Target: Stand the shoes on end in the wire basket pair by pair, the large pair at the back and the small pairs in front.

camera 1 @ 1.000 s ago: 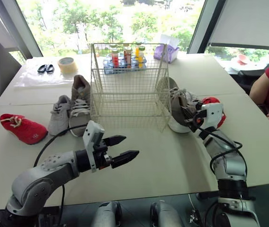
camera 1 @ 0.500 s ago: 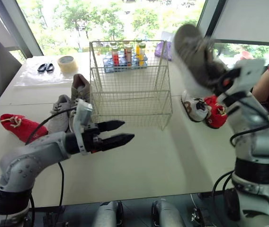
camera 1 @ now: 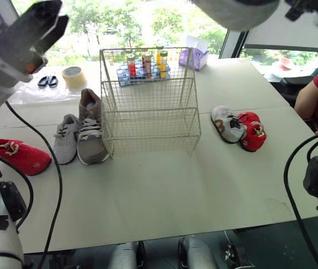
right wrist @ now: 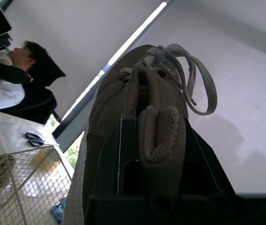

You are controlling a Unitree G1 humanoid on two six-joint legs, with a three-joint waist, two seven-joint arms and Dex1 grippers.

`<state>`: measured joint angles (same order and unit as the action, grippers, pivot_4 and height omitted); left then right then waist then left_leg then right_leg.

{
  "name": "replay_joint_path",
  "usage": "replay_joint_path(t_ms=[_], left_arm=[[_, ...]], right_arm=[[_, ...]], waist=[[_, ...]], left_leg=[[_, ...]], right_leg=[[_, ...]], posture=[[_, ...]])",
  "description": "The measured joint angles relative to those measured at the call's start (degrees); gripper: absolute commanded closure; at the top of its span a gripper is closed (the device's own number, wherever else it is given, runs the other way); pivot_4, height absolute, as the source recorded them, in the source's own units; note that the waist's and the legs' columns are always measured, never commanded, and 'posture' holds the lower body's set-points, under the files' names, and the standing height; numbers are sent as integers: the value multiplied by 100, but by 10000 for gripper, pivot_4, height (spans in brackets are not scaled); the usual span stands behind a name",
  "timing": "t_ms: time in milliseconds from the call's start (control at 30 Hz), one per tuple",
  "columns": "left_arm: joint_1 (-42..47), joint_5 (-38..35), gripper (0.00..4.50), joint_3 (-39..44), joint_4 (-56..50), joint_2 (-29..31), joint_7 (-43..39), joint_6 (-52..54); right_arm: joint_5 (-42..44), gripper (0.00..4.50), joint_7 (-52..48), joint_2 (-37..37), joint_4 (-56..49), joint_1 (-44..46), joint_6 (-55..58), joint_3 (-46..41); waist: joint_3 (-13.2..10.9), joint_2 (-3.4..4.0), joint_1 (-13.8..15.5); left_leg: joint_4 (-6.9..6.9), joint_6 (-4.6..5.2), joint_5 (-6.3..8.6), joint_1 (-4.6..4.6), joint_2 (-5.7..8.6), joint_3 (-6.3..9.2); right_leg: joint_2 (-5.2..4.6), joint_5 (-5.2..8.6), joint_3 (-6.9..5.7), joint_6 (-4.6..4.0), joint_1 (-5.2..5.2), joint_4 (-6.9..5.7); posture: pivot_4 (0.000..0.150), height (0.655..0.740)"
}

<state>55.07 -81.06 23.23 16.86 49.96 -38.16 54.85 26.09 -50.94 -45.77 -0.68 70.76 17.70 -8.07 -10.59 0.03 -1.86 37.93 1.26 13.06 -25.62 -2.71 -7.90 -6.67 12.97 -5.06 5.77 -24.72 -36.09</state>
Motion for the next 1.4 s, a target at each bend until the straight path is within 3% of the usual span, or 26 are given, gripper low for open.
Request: replay_joint_path(t_ms=[67, 200, 533, 800, 900, 1067, 1167, 1200, 1400], left_arm=[[650, 498, 0, -156, 1070, 376, -406, 117], [1349, 1200, 0, -327, 1741, 753, -1141, 215], [1983, 2451, 0, -1135, 2058, 301, -2290, 502], [2224, 3206, 35817, -1325, 2475, 216, -2944, 552], [2230, 3337, 37767, -1277, 2506, 108, -2946, 544], [1888, 3179, 37909, -551, 2191, -248, -2545, 479], [1504, 2913, 37909, 235, 1903, -556, -1868, 341], [1291, 2822, 37909, 527, 1733, -674, -1598, 256], [529, 2080, 37909, 1826, -41, -2252, 584, -469]], right_arm=[[-74, 42421, -559, 222, 273, 17, -267, 397], [-124, 42421, -1127, 496, 399, 28, -741, 761], [-342, 42421, -1551, 865, 370, -1, -1432, 1015], [-364, 42426, -1583, 852, 178, -117, -1395, 1000], [-339, 42426, -1476, 822, 17, -234, -1145, 957], [968, 18852, -191, 1383, -185, -330, 511, 175], [1767, 2397, 764, 1690, -128, -358, 1182, -475], [2003, 580, 1156, 1768, -82, -360, 1299, -818], [3006, 580, 3081, 2416, 337, -598, 1328, -2368]], waist=[[-32, -54, -18], [-33, -55, 15], [-34, -57, 108], [-34, -56, 78], [-34, -57, 91], [-33, -58, 101], [-33, -58, 97], [-33, -58, 97], [-28, -70, 133]], left_leg=[[11, -1, -1, -19, 0, -13], [11, 0, 0, -22, 2, -14], [23, -1, -1, -46, 2, -16], [23, -6, -5, -64, 0, -19], [31, -6, -5, -68, -1, -16], [39, -7, -7, -71, -3, -5], [40, -6, -7, -70, -3, 4], [40, -6, -7, -71, -3, 11], [45, -5, -7, -71, -5, 20]], right_leg=[[3, -4, -5, -5, -12, -2], [-2, -4, -7, -4, -14, -3], [-1, -4, -8, -4, -35, -15], [2, -4, -7, -4, -64, -31], [2, -4, -7, -4, -63, -32], [0, -4, -8, -5, -63, -45], [-1, -4, -8, -5, -62, -50], [-3, -5, -8, -5, -62, -53], [-11, -8, -12, -2, -47, -51]], posture=[[1500, 7351], [1500, 7351], [1500, 7351], [1500, 7351], [1500, 7351], [1500, 7351], [1500, 7351], [1500, 7351], [1500, 7351]])
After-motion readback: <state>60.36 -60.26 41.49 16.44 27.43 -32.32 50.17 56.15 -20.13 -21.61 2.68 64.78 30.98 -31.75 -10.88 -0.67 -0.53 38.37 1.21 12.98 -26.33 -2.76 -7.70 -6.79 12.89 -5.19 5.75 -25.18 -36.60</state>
